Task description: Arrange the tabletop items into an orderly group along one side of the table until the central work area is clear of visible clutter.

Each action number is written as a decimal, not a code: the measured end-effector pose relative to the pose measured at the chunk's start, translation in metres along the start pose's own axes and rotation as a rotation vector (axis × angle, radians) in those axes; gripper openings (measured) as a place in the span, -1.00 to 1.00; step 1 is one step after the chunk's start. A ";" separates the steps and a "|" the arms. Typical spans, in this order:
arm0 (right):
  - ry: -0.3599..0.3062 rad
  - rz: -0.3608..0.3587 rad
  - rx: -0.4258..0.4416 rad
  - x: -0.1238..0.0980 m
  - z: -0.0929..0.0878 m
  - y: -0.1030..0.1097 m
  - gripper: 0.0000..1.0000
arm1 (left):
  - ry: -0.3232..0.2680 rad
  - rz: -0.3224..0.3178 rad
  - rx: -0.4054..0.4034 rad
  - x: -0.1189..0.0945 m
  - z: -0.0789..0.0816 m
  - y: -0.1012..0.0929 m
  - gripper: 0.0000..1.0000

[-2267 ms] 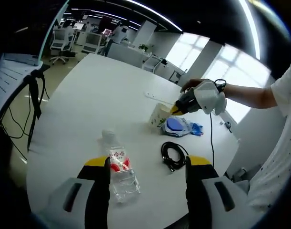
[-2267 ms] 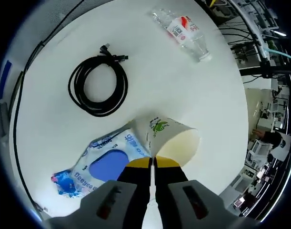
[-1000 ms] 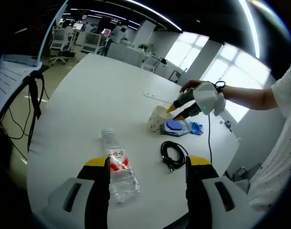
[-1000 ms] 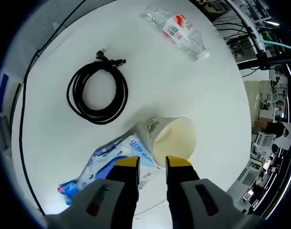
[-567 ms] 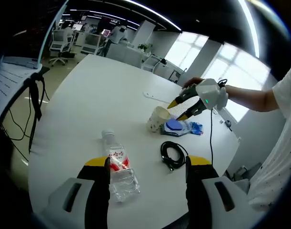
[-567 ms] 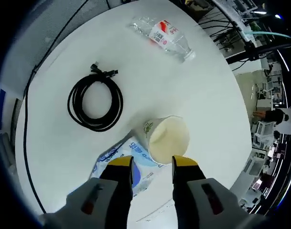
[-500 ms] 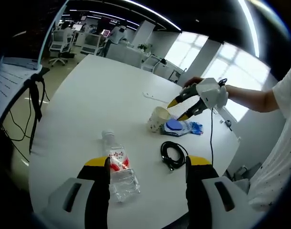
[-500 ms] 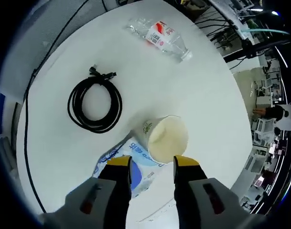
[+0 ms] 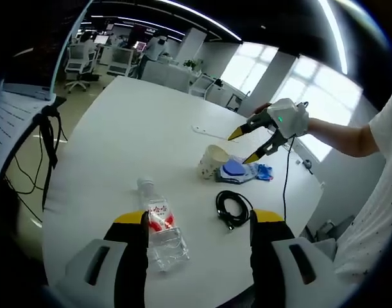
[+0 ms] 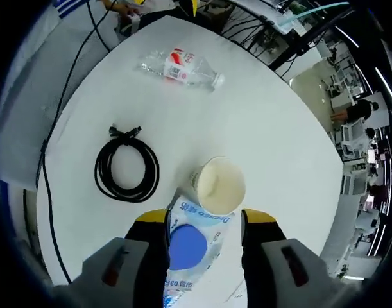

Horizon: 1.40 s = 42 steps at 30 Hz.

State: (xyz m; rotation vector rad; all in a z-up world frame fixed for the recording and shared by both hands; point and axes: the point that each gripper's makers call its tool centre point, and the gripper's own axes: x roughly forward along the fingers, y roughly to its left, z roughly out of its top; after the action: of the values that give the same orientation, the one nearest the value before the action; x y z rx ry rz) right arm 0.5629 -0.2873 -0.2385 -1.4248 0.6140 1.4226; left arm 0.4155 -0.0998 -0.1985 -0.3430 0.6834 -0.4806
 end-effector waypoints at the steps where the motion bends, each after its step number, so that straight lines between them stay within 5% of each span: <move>1: -0.007 0.000 0.028 -0.001 0.001 0.001 -0.09 | 0.000 0.000 0.000 0.000 0.000 0.000 0.29; 10: -0.059 -0.033 0.179 -0.012 0.010 0.002 -0.10 | 0.001 -0.004 0.014 -0.001 0.003 -0.002 0.29; 22: -0.288 -0.038 0.491 -0.028 0.056 0.005 -0.06 | 0.008 -0.021 0.039 -0.002 0.006 -0.008 0.29; 29: -0.368 -0.057 0.609 -0.026 0.073 0.006 -0.03 | 0.014 -0.034 0.057 -0.006 0.007 -0.014 0.30; 42: -0.614 0.008 0.981 -0.024 0.127 0.009 -0.05 | 0.037 -0.070 0.089 -0.020 0.006 -0.021 0.32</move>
State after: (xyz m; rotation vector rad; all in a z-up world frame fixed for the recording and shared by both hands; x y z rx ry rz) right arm 0.4953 -0.1854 -0.1959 -0.1986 0.7464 1.1905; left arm 0.3993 -0.1059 -0.1744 -0.2753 0.6849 -0.5830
